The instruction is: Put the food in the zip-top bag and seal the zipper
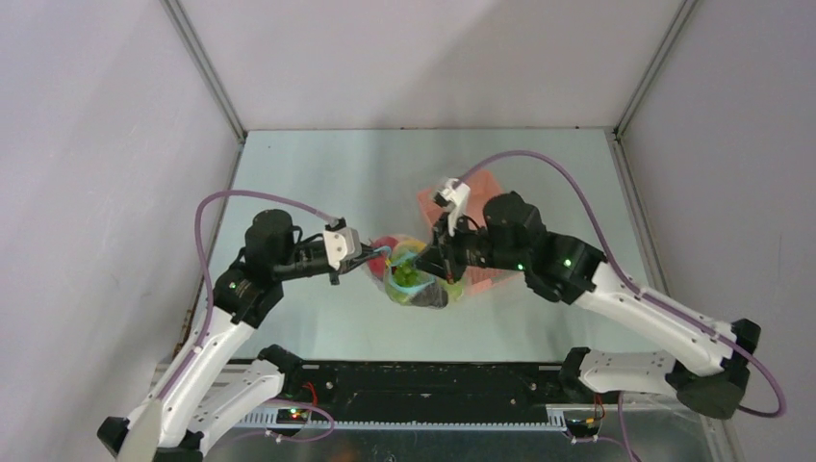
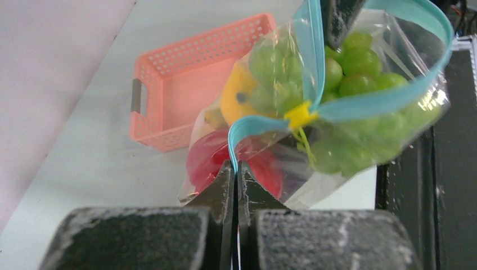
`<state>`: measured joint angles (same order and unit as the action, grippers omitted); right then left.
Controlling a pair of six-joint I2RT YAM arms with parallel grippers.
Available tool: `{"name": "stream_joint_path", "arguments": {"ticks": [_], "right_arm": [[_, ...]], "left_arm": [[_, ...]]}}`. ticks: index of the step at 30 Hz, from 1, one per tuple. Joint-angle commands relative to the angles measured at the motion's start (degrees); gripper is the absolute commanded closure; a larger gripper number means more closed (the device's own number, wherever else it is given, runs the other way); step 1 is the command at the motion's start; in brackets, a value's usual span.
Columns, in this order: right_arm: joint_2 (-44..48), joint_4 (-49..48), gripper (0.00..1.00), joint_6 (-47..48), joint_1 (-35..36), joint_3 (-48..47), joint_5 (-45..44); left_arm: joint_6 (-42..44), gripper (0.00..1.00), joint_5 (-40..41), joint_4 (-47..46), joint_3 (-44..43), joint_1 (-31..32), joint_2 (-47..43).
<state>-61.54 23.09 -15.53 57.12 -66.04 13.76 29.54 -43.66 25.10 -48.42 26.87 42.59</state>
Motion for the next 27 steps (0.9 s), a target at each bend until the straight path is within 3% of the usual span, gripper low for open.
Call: {"name": "stream_joint_path", "arguments": {"ticks": [1, 3, 6, 8, 9, 11, 13, 17, 24, 27], "right_arm": [[-5.3, 2.7, 1.0, 8.9, 0.7, -11.3, 1.6], [-1.1, 2.2, 1.0, 7.9, 0.2, -9.9, -7.5], [5.1, 4.3, 1.0, 4.5, -1.8, -7.1, -35.2], [7.9, 5.6, 1.0, 3.4, -1.9, -6.0, -40.8], [8.5, 3.0, 1.0, 4.4, -2.0, -4.6, -39.0], [6.1, -0.8, 1.0, 6.5, -2.2, -3.6, -22.8], [1.1, -0.4, 1.0, 8.5, -1.9, -4.9, -12.4], [-6.1, 1.7, 1.0, 10.1, -1.4, -6.2, -3.5], [-8.6, 6.5, 1.0, 8.8, -2.2, -6.3, -12.7], [-6.0, 7.2, 1.0, 5.2, -4.6, -5.6, -23.4]], "left_arm": [[-6.0, 1.0, 1.4, -8.4, -0.3, 0.3, 3.4], [-5.6, 1.0, 4.1, -8.1, 0.1, 0.3, 3.1], [-3.7, 1.0, 7.1, -8.0, 1.4, 0.2, 0.2], [-3.0, 1.0, 8.3, -6.8, 1.5, 0.2, -0.3], [-3.1, 1.0, 8.3, -6.6, 1.3, 0.2, -0.2], [-5.2, 1.0, 6.2, -7.1, 0.6, 0.2, 0.2], [-7.4, 1.0, 2.6, -8.3, -0.3, 0.3, 0.5], [-9.3, 1.0, -1.2, -10.0, -1.0, 0.4, 0.8], [-6.3, 1.0, -2.6, -5.5, -1.8, 0.4, 2.9], [-4.6, 1.0, -0.7, -4.0, -2.3, 0.4, 1.7]]}}
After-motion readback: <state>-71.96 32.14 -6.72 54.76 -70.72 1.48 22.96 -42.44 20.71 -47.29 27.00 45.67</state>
